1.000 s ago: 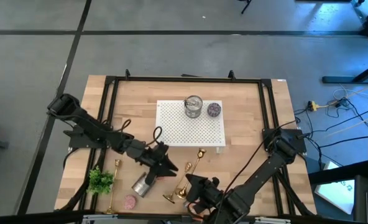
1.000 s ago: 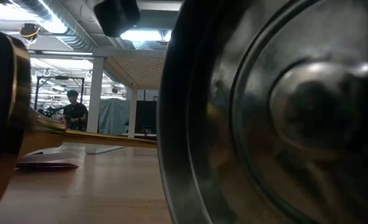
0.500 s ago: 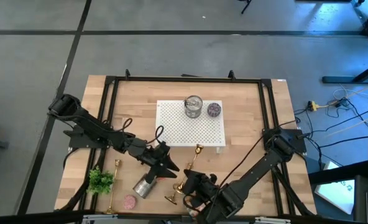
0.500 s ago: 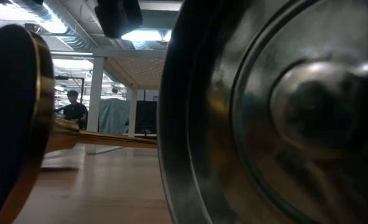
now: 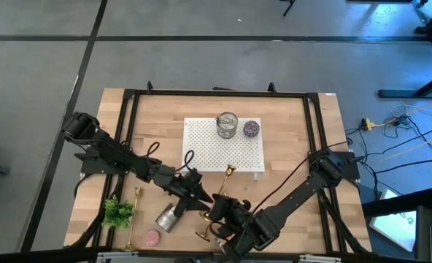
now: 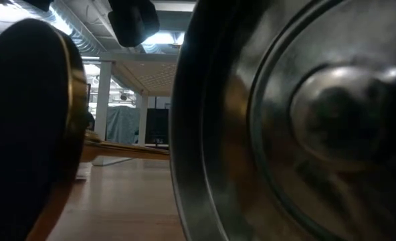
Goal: Pick & Place candle stick holders
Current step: Put the right gold candle holder on the shelf
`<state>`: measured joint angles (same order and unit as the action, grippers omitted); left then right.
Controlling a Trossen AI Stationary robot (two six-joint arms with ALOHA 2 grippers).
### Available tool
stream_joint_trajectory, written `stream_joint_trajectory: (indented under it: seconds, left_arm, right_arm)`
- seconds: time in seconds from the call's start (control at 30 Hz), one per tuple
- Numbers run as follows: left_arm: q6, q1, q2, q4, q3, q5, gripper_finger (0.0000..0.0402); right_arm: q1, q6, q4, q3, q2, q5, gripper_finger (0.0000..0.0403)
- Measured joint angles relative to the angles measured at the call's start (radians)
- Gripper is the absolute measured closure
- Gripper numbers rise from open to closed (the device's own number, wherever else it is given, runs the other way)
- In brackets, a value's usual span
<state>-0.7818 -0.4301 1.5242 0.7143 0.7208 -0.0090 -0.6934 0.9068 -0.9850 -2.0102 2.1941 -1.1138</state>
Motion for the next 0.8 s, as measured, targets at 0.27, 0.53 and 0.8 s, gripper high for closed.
stream_joint_trajectory:
  seconds: [0.27, 0.53, 0.8]
  left_arm:
    - [0.000, 0.009, 0.000, -0.002, 0.000, -0.002, 0.0221]
    - [0.000, 0.009, 0.000, -0.015, 0.000, -0.001, 0.0230]
    - [-0.006, 0.012, -0.001, -0.043, 0.000, -0.023, 0.0263]
  right_arm:
    - [0.013, 0.043, 0.056, 0.000, 0.000, 0.000, 0.0387]
    - [0.034, 0.044, 0.054, 0.000, 0.000, 0.000, 0.0387]
    - [0.036, 0.044, 0.055, 0.000, 0.000, 0.000, 0.0387]
